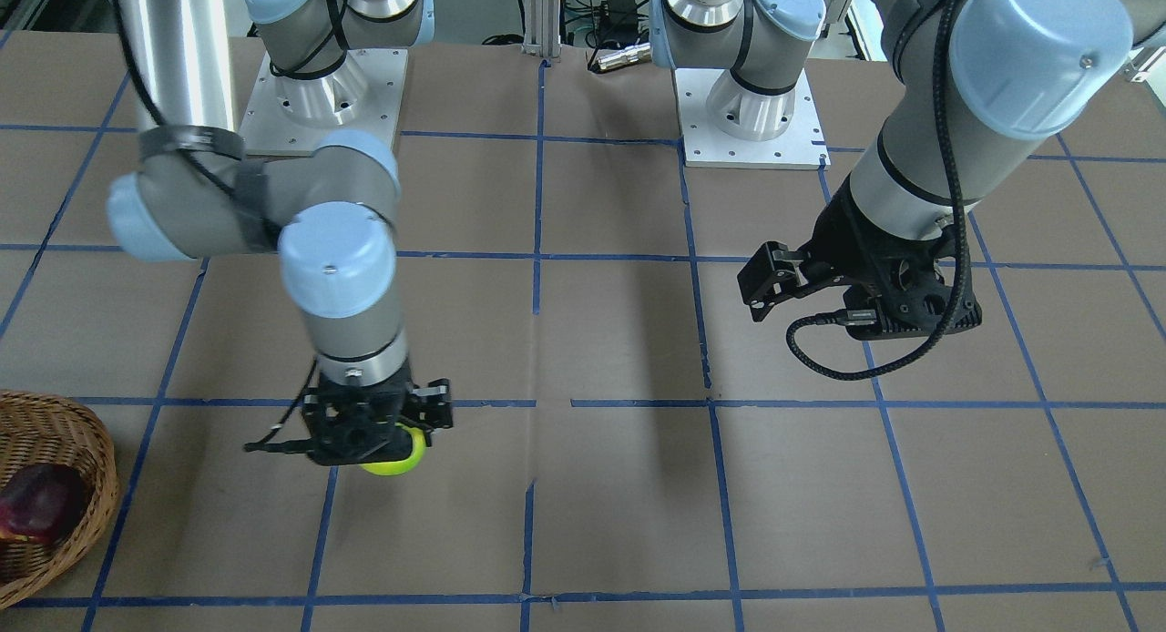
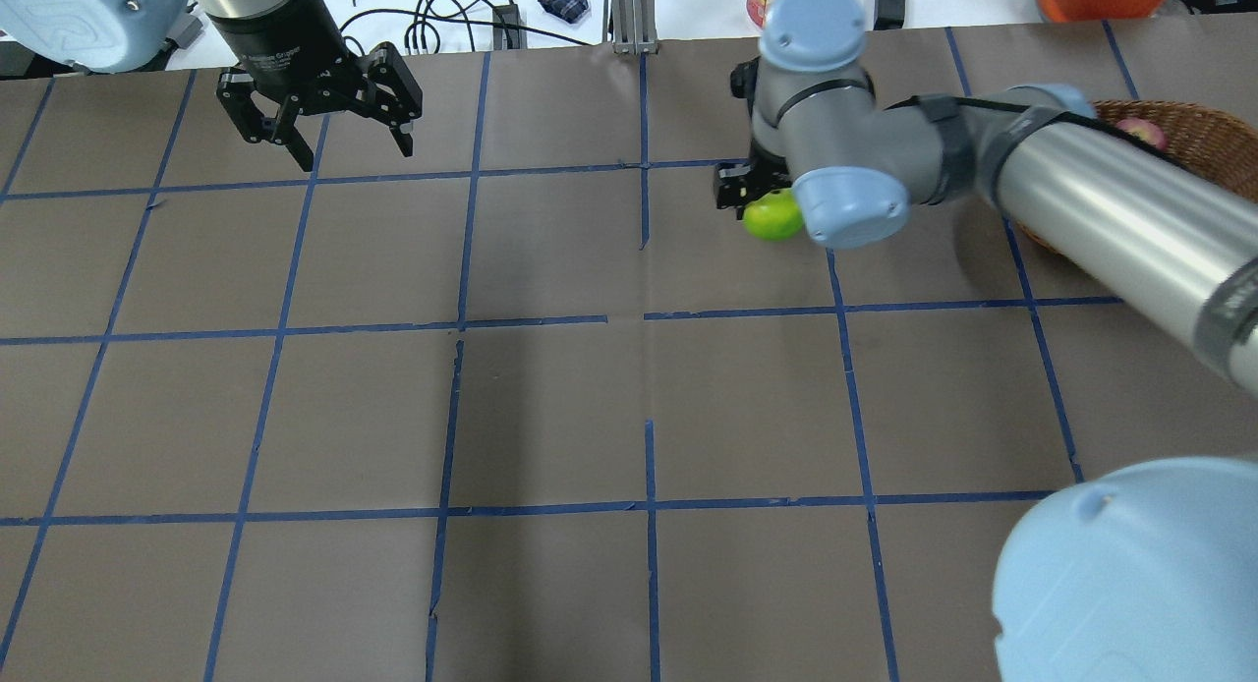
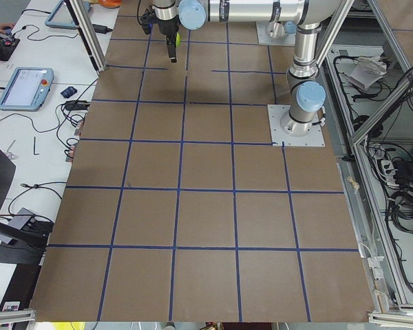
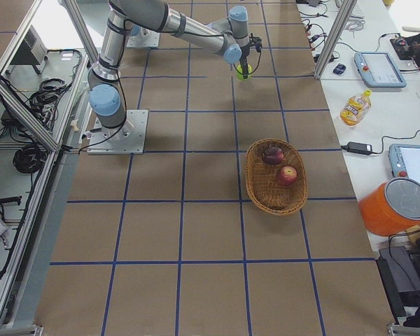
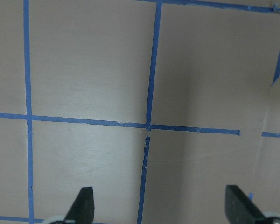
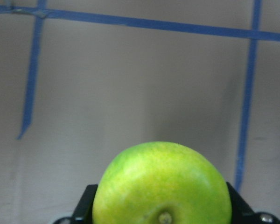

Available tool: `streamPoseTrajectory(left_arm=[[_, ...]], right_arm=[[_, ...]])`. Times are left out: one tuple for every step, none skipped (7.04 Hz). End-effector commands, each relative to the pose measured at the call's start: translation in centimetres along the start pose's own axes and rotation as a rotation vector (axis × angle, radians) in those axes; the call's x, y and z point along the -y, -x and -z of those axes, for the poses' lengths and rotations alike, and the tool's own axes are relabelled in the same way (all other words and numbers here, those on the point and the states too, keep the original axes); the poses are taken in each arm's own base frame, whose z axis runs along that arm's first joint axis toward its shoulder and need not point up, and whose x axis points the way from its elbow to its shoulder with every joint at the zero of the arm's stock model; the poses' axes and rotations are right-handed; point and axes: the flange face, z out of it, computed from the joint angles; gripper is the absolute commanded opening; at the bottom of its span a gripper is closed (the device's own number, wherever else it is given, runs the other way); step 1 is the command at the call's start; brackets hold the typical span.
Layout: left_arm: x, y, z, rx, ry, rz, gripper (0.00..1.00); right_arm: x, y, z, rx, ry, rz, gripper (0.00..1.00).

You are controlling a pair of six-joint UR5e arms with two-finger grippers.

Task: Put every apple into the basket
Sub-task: 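Carry the green apple into the basket with the right gripper and release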

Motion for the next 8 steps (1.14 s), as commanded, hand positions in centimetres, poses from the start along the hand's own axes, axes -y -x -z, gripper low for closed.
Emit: streamPoseTrajectory(left_arm=[[-3.2,-0.9,1.4,0.002,-0.005,0.000,1.00],[-4.1,-1.8,1.8,0.001,-0.019,-0.006,1.00],[-4.5,-2.5,2.2,0.004,-0.030,-0.020,1.00],[-4.4,-2.6,2.7,0.002,-0.039,-0.022,1.00],[-4.4,-2.6,2.9,0.000,-0.046,-0.022,1.00],[-4.5,-2.6,2.9,0.002,-0.045,-0.022,1.00],[-4.3,-2.4,3.0,0.000,-0.048,-0.021,1.00],[-4.3,-2.4,3.1,-0.001,-0.051,-0.021,1.00]], right_arm=[[0.3,-16.7,1.5,-0.015,0.002,0.112,0.01],[0.2,-22.3,1.3,-0.042,-0.001,0.198,0.01],[0.5,-25.7,0.7,-0.055,-0.004,0.306,0.00],[1.0,-31.1,0.9,-0.067,-0.016,0.258,0.00],[0.5,-34.7,0.0,-0.054,-0.006,0.269,0.00],[-0.5,-38.1,-0.1,-0.014,-0.048,0.319,0.00],[-1.6,-41.6,-0.7,0.018,-0.101,0.361,0.00],[-3.3,-44.9,-2.7,0.035,-0.079,0.333,0.00]])
